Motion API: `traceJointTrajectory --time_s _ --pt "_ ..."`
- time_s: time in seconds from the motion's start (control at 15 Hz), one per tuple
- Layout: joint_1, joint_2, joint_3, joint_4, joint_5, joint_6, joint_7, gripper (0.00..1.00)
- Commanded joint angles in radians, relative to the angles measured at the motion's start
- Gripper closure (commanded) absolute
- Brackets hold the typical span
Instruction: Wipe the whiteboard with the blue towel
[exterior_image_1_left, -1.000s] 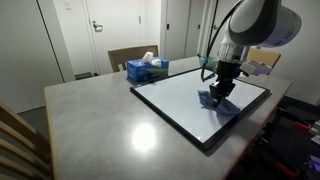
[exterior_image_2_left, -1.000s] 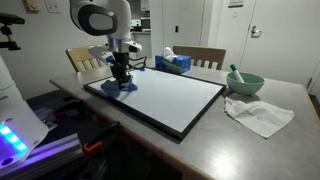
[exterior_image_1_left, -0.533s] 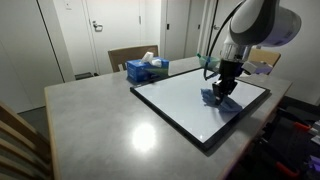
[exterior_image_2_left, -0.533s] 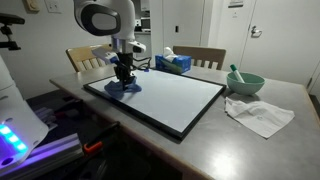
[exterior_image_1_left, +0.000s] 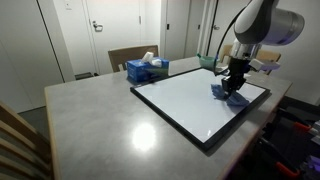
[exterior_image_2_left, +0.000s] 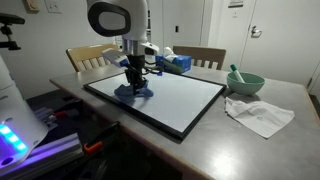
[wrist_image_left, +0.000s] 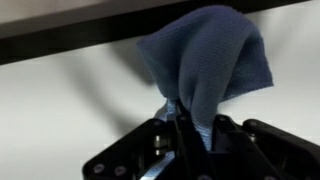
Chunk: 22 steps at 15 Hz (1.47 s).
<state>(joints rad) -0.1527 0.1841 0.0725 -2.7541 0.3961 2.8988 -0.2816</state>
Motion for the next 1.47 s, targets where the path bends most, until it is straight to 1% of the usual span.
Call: traceJointTrajectory --time_s 0.0,0.2,0.27,0.33,0.4,0.47,0.53,0.73,0.8,1.07,1.4 --pt "-0.099 0.083 -0.037 0.017 0.045 -0.009 -0.101 0.96" --pt "-0.194 0.097 -0.034 0.045 0.132 -0.047 -0.224 0.96" --pt "-0.221 0.098 -0.041 0.053 0.141 -0.073 -0.275 0.96" --pt "-0.239 0.1 -0.056 0.058 0.124 -0.096 -0.306 0.96" --pt "-0.248 0.1 -0.071 0.061 0.099 -0.115 -0.313 0.96" --pt "-0.243 0.077 -0.081 0.051 0.094 -0.121 -0.281 0.96" --pt "-0.221 0.005 -0.059 0.039 0.113 -0.119 -0.26 0.84" --pt "-0.229 0.005 -0.074 0.04 0.109 -0.127 -0.26 0.84" --pt "-0.229 0.005 -0.074 0.04 0.109 -0.127 -0.26 0.96" --pt "-0.235 0.036 -0.087 0.052 0.054 -0.058 -0.311 0.96" --pt "-0.262 0.063 -0.08 0.058 0.061 0.013 -0.437 0.96"
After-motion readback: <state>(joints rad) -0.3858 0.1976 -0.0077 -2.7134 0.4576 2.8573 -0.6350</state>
